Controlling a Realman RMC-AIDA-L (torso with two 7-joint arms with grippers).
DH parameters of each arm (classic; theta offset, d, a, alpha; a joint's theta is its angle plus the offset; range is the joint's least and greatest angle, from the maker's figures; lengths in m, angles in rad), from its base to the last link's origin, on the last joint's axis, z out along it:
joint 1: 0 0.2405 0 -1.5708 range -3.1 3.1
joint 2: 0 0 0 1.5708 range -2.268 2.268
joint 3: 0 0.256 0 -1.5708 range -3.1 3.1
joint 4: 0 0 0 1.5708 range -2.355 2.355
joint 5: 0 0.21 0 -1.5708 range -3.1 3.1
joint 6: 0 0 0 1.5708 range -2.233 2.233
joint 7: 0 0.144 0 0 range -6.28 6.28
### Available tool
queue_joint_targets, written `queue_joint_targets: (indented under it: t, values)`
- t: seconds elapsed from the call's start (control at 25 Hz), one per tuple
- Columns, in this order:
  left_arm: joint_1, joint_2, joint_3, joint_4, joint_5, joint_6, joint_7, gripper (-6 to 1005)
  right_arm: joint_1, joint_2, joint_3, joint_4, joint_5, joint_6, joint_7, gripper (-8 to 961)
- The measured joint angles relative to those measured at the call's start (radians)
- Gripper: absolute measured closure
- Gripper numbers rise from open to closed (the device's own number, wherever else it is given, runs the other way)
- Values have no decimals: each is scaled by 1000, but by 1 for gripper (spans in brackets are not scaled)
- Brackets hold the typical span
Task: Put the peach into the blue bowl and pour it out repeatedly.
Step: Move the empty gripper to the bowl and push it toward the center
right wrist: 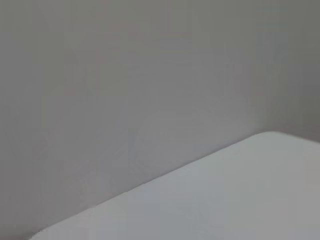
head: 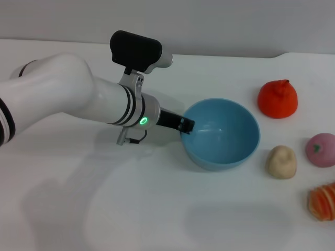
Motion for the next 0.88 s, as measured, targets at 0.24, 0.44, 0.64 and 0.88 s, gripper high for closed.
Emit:
queue_joint_targets:
  t: [0.24, 0.44, 0.64, 0.88]
  values:
    - [2, 0, 1, 0, 0, -11, 1, 847, 18, -16, -47, 4, -77, -4, 52, 288]
    - [3, 1, 1, 1, 1, -22, 1, 963, 44, -33, -87, -118, -316, -25, 371, 288]
    - [-18, 10, -17, 25, 14, -36, 31, 995, 75, -22, -138, -437, -523, -149, 821, 288]
    - [-59, 8, -78, 48, 125, -68, 63, 999, 106, -14, -322, -872, -745, -204, 1417, 289]
